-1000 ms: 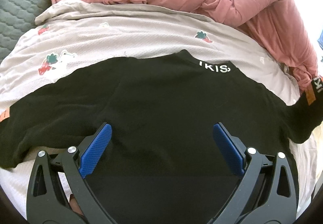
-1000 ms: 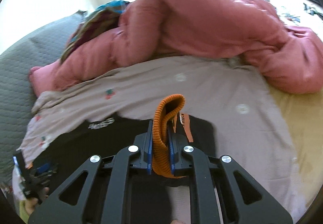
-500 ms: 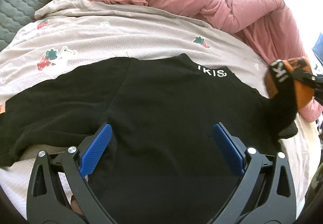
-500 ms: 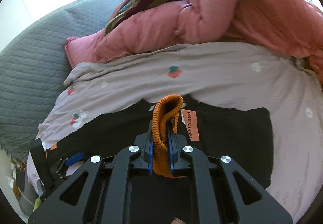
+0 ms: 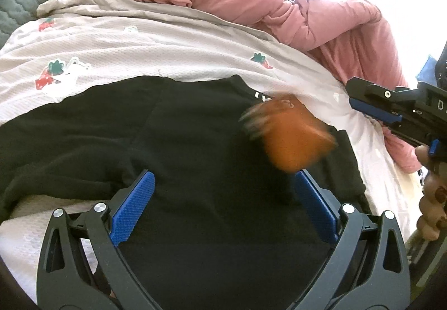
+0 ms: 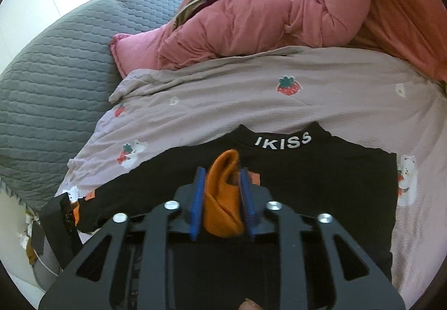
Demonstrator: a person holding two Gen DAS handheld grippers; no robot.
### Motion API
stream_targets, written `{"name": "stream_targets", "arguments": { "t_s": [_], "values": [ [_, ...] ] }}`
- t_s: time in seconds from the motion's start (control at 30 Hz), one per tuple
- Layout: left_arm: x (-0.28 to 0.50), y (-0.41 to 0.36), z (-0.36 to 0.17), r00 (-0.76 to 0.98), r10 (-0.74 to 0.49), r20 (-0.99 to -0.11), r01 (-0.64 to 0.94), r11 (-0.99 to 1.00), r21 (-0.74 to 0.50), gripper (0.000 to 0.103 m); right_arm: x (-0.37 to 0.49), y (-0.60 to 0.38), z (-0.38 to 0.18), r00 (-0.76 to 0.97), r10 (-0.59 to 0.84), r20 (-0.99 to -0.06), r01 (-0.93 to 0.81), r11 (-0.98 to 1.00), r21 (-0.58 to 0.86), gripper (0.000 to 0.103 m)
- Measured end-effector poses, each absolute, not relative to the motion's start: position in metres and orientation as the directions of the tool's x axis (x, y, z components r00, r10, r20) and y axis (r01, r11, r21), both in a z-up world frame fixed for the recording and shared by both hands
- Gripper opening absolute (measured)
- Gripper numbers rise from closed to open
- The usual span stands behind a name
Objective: Fold small clothes
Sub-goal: 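Lay the cuff on the sweatshirt body and open the right tool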
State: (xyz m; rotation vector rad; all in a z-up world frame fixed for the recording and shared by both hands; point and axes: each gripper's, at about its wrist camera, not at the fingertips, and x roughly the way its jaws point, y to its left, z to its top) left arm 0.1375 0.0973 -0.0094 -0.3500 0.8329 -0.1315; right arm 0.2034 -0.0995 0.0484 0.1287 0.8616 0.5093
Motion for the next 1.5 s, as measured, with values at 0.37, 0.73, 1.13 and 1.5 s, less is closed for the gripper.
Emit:
{"name": "stream_targets", "arguments": {
  "t_s": [0.37, 0.73, 1.13, 1.5],
  "values": [
    [0.153, 0.101, -0.029, 0.615, -0.35, -0.707, -0.03, 0.885, -0.464, 0.07, 0.202, -0.161, 0.03, 0.63, 0.321, -0.707, -0.239, 0.947, 0.216, 0.042],
    [0.166, 0.096, -0.025, 0.649, -0.286, -0.705, -0.035, 0.914, -0.403, 0.003, 0.196, -0.245, 0.013, 0.667, 0.193, -0.72, -0.049, 0.975, 0.216, 0.042],
    [0.142, 0.11, -0.004, 0.709, -0.132, -0.693, -0.05, 0.97, -0.236, 0.045, 0.193, -0.222, -0.009, 0.61, 0.203, -0.766, -0.147, 0.979, 0.142, 0.042],
    [0.154, 0.093, -0.044, 0.568, -0.118, -0.815, -0.032, 0.986, -0.165, 0.035, 0.198, -0.197, -0.063, 0.465, 0.136, -0.875, -0.203, 0.978, 0.045, 0.046]
  ]
}}
